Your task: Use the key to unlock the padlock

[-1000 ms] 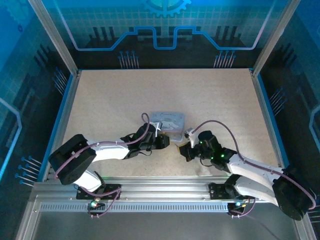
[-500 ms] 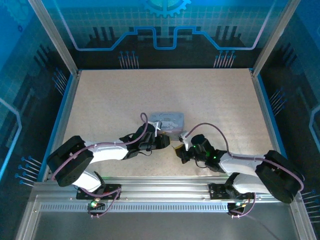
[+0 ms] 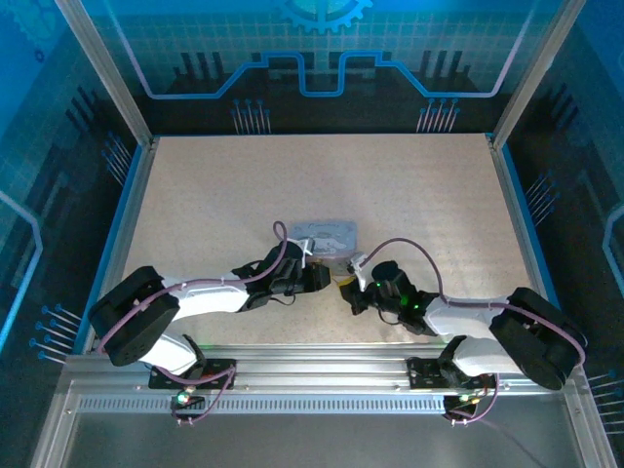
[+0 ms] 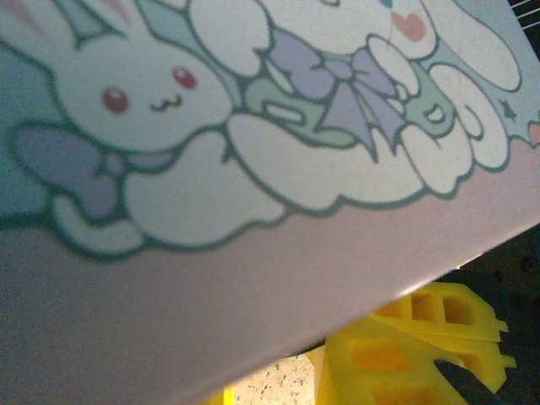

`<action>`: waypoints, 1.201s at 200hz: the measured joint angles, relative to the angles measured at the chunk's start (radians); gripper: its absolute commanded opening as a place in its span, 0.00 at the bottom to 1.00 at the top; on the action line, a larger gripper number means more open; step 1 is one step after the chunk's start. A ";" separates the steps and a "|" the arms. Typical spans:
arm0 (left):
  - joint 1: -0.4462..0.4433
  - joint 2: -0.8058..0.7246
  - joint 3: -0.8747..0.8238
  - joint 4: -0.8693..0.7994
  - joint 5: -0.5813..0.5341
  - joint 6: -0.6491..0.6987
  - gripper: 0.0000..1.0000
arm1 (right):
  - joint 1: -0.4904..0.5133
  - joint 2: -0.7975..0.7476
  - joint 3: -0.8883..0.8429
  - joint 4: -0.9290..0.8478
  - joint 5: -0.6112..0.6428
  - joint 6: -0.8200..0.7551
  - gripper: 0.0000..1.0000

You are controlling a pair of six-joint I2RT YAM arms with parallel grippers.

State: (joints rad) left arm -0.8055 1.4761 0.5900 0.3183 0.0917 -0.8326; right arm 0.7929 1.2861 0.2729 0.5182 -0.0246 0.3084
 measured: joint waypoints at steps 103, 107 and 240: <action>-0.002 -0.009 0.000 -0.014 0.000 -0.001 0.26 | 0.000 0.050 0.002 0.034 -0.002 -0.003 0.05; -0.002 -0.010 0.000 -0.015 0.000 0.000 0.26 | 0.000 0.050 0.002 0.035 -0.002 -0.003 0.05; -0.003 -0.010 0.000 -0.019 0.000 -0.001 0.26 | 0.000 0.055 0.004 0.064 -0.035 -0.007 0.05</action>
State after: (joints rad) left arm -0.8082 1.4666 0.5900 0.2993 0.0917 -0.8337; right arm 0.7929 1.3415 0.2768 0.5827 -0.0601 0.3012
